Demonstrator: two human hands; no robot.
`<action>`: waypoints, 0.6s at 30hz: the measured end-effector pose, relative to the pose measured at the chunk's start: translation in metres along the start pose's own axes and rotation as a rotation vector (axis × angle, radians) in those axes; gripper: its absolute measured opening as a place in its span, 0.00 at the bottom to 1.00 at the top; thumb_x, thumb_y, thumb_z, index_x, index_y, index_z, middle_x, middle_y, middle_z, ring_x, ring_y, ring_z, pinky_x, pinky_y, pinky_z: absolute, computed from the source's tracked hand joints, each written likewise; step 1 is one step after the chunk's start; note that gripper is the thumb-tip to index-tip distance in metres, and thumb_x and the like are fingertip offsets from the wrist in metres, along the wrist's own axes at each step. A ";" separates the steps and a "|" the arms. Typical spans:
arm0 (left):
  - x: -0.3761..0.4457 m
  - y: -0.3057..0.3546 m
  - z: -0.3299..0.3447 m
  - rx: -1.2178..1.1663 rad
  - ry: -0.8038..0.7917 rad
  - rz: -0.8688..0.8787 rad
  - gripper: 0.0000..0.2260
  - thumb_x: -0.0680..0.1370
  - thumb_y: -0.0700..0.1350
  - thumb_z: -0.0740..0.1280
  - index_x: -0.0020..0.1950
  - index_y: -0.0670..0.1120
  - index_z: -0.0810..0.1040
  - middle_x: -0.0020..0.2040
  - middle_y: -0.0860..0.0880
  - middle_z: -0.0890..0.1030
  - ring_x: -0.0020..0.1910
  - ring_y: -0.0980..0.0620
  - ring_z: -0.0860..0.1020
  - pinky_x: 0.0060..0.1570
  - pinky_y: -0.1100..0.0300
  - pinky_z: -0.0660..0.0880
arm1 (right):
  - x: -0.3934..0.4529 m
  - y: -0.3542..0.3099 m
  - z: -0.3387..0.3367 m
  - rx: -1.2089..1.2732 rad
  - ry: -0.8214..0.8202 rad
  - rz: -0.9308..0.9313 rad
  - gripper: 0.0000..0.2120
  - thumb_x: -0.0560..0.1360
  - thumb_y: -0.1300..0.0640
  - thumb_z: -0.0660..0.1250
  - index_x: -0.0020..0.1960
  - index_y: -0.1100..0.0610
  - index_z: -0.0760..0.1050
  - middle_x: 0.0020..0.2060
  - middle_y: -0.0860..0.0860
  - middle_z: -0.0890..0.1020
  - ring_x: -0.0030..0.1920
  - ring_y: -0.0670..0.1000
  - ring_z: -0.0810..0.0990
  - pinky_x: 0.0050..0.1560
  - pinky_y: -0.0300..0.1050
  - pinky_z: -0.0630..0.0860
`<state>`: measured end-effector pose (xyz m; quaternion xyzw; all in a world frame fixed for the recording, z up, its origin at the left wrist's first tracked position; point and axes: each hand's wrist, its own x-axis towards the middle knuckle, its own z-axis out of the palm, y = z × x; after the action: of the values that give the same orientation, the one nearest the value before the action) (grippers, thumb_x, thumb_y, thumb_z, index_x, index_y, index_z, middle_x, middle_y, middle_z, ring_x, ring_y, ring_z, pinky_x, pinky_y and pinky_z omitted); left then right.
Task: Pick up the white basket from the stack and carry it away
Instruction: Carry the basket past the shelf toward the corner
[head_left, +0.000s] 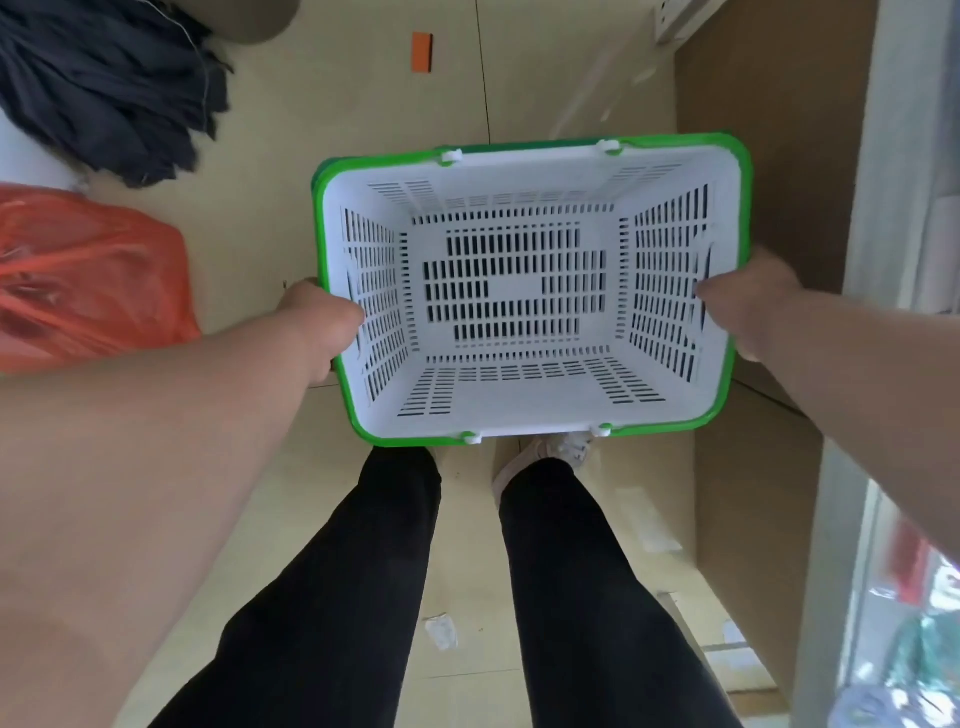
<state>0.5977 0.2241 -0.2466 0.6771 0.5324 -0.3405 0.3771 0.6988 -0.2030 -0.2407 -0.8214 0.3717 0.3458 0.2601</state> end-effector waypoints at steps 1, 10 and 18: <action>-0.001 -0.001 -0.005 0.001 -0.005 0.005 0.10 0.82 0.38 0.70 0.61 0.48 0.82 0.49 0.47 0.83 0.45 0.45 0.81 0.52 0.54 0.76 | -0.003 -0.002 0.000 0.001 0.023 -0.005 0.10 0.79 0.61 0.70 0.57 0.50 0.78 0.45 0.48 0.80 0.42 0.53 0.79 0.52 0.49 0.77; -0.027 0.017 -0.066 0.010 -0.004 0.038 0.08 0.81 0.36 0.68 0.57 0.45 0.83 0.49 0.44 0.85 0.45 0.42 0.83 0.43 0.55 0.80 | -0.054 -0.051 -0.018 -0.037 0.060 -0.035 0.10 0.77 0.63 0.70 0.50 0.47 0.78 0.41 0.46 0.81 0.37 0.48 0.78 0.40 0.45 0.74; -0.040 0.055 -0.133 -0.032 0.044 0.034 0.08 0.80 0.35 0.69 0.44 0.47 0.80 0.44 0.44 0.84 0.41 0.42 0.83 0.45 0.49 0.83 | -0.093 -0.140 -0.040 -0.062 0.055 -0.106 0.11 0.77 0.62 0.68 0.46 0.46 0.75 0.41 0.47 0.82 0.38 0.50 0.81 0.31 0.41 0.71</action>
<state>0.6514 0.3136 -0.1390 0.6873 0.5343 -0.3105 0.3817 0.7794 -0.1076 -0.1211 -0.8568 0.3237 0.3199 0.2423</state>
